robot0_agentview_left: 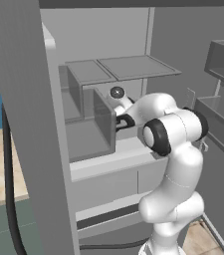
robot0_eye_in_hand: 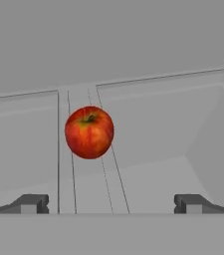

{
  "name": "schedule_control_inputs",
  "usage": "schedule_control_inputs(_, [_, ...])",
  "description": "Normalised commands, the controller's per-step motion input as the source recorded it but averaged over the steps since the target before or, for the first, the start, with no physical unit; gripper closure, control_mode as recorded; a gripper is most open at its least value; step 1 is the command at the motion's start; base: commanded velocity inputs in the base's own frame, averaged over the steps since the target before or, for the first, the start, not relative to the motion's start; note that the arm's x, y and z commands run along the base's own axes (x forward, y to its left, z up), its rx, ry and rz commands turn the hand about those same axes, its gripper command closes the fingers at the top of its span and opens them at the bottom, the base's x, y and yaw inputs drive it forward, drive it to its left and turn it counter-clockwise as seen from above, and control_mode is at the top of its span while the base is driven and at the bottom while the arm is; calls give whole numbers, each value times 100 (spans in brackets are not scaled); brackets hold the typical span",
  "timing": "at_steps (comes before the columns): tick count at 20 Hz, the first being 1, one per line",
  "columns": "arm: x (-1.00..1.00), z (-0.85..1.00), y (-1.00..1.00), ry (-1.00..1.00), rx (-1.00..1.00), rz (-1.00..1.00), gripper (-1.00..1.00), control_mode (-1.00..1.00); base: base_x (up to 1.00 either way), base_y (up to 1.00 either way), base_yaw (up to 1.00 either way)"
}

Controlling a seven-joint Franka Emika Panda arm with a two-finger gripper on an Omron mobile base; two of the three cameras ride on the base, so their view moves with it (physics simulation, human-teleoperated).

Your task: Retrieve the kiwi and apple from the fridge and place them into the bowl on the dining table.

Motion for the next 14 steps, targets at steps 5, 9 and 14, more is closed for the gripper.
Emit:
schedule_control_inputs(5, [26,-13,1,1,0,0,-100,-100,0,0,0])
schedule_control_inputs(9, [27,-14,6,1,0,0,-100,-100,0,0,0])
schedule_control_inputs(14, [26,-12,12,0,0,0,-100,-100,0,0,0])
